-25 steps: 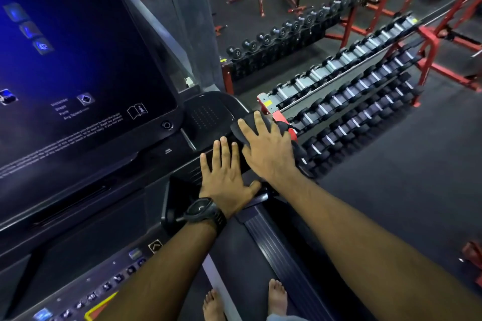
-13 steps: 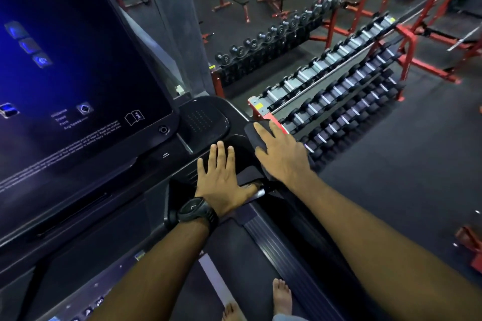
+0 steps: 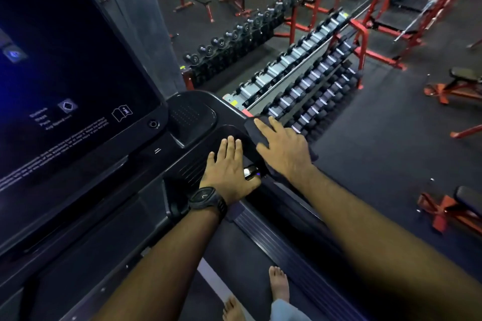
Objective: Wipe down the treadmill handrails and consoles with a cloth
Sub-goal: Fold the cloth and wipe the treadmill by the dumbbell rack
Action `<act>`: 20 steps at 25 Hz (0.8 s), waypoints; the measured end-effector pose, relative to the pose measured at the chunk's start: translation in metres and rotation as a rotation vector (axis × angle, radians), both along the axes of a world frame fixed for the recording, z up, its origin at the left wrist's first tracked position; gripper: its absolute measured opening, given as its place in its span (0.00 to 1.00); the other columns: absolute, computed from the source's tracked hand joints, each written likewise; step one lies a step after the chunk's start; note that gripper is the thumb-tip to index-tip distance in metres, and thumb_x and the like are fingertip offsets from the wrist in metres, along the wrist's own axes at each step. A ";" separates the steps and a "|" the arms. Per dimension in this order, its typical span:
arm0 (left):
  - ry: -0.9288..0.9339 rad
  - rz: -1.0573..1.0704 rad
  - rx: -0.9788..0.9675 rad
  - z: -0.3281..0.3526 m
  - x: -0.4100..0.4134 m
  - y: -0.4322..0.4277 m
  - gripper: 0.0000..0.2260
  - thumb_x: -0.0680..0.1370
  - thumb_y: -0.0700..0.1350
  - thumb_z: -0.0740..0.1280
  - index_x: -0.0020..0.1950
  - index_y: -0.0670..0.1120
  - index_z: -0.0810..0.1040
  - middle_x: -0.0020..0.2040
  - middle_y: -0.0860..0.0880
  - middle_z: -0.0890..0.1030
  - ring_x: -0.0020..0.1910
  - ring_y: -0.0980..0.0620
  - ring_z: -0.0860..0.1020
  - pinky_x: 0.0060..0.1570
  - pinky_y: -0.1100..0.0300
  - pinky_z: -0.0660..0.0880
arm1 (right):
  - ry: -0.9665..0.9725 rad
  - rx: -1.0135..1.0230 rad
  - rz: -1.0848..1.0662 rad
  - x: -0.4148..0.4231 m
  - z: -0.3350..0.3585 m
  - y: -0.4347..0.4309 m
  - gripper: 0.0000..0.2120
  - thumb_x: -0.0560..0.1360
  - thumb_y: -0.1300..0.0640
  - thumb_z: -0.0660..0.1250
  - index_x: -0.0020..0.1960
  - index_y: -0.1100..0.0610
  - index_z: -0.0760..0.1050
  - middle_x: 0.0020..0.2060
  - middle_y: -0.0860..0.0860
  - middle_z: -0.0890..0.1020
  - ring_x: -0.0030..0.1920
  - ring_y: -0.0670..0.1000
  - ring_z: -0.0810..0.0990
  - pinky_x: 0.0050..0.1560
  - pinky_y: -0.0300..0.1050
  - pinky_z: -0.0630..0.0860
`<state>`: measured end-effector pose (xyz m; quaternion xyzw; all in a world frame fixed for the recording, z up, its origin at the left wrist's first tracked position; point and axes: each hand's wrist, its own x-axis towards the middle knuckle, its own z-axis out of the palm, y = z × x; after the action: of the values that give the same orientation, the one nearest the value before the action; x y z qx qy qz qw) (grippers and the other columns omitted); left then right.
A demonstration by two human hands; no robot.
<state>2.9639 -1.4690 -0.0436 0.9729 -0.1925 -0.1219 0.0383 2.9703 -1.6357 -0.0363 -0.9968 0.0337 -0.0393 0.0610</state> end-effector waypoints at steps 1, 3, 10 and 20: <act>-0.002 -0.002 0.001 -0.001 0.000 0.000 0.44 0.76 0.68 0.54 0.81 0.43 0.40 0.81 0.45 0.41 0.80 0.48 0.40 0.77 0.43 0.48 | -0.046 -0.091 0.029 -0.013 -0.007 -0.002 0.32 0.77 0.42 0.62 0.79 0.41 0.58 0.77 0.52 0.65 0.64 0.60 0.76 0.55 0.58 0.75; -0.016 -0.016 0.008 0.000 0.000 -0.001 0.45 0.76 0.67 0.54 0.80 0.42 0.40 0.81 0.44 0.42 0.80 0.47 0.41 0.77 0.42 0.49 | -0.132 -0.225 0.091 -0.041 -0.018 -0.007 0.32 0.76 0.42 0.64 0.78 0.41 0.59 0.76 0.52 0.66 0.62 0.59 0.76 0.53 0.57 0.76; -0.102 -0.069 0.076 -0.001 -0.001 -0.001 0.46 0.76 0.70 0.52 0.80 0.40 0.39 0.81 0.42 0.42 0.80 0.45 0.41 0.77 0.41 0.44 | -0.088 -0.186 0.067 -0.028 -0.014 0.002 0.31 0.78 0.42 0.61 0.79 0.41 0.57 0.78 0.52 0.63 0.65 0.59 0.74 0.56 0.58 0.74; -0.198 -0.099 0.150 0.001 -0.001 -0.005 0.46 0.75 0.69 0.53 0.80 0.40 0.40 0.81 0.42 0.43 0.80 0.46 0.42 0.77 0.42 0.46 | -0.075 -0.144 0.077 -0.052 -0.007 -0.017 0.31 0.77 0.42 0.61 0.79 0.40 0.56 0.78 0.51 0.62 0.67 0.60 0.73 0.60 0.59 0.73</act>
<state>2.9625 -1.4736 -0.0428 0.9697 -0.2333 -0.0411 -0.0597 2.9185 -1.6526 -0.0430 -0.9970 -0.0098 -0.0764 -0.0082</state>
